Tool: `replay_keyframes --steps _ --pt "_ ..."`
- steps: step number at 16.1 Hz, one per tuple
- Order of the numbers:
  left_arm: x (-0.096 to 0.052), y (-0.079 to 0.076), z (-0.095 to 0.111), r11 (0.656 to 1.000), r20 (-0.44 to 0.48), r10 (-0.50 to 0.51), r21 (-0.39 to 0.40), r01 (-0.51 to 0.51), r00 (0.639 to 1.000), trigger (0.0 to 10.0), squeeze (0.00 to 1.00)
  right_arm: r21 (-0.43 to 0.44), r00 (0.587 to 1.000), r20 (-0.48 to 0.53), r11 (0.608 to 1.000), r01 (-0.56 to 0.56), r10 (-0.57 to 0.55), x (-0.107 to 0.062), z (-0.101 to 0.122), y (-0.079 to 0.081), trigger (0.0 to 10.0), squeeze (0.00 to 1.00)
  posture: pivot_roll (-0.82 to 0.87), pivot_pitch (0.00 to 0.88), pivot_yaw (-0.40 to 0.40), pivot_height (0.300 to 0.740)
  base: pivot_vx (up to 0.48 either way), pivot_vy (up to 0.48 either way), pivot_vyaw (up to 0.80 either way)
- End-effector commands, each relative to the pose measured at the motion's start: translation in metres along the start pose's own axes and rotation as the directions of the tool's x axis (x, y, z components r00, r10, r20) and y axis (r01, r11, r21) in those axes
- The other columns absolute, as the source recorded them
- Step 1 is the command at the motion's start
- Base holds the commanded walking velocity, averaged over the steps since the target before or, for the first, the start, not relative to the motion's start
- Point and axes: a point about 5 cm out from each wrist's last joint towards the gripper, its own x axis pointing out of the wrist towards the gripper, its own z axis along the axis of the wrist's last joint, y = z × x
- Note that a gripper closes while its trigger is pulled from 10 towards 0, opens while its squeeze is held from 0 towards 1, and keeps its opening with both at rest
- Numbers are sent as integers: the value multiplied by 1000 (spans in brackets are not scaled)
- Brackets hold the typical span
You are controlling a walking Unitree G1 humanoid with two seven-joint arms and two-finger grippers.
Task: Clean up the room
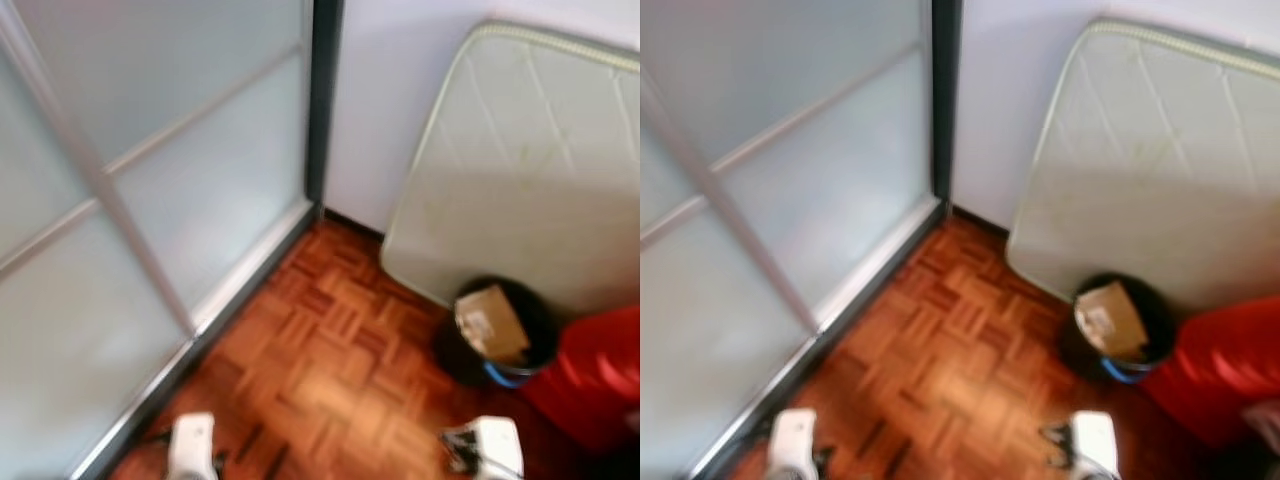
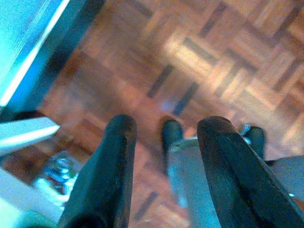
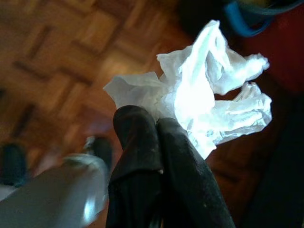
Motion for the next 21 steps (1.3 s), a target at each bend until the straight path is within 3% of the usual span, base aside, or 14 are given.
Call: replay_keyframes --steps 1,12,21 --pt "-1 -5 -5 1000 -25 -9 0 9 1000 10000 0 15 999 -41 1000 18 -17 -3 -10 -6 10000 0 -10 188 -51 740 289 0 -781" --pt "-2 0 -8 1000 -31 -2 -4 2 1000 10000 0 15 999 -40 1000 15 -14 -2 -8 -4 10000 0 -7 202 -51 740 285 0 -759" --pt "-1 -5 -9 1000 -38 -7 -7 7 999 10000 0 -21 1000 -7 1000 -17 17 0 -3 3 10000 0 -9 206 -56 740 281 0 0"
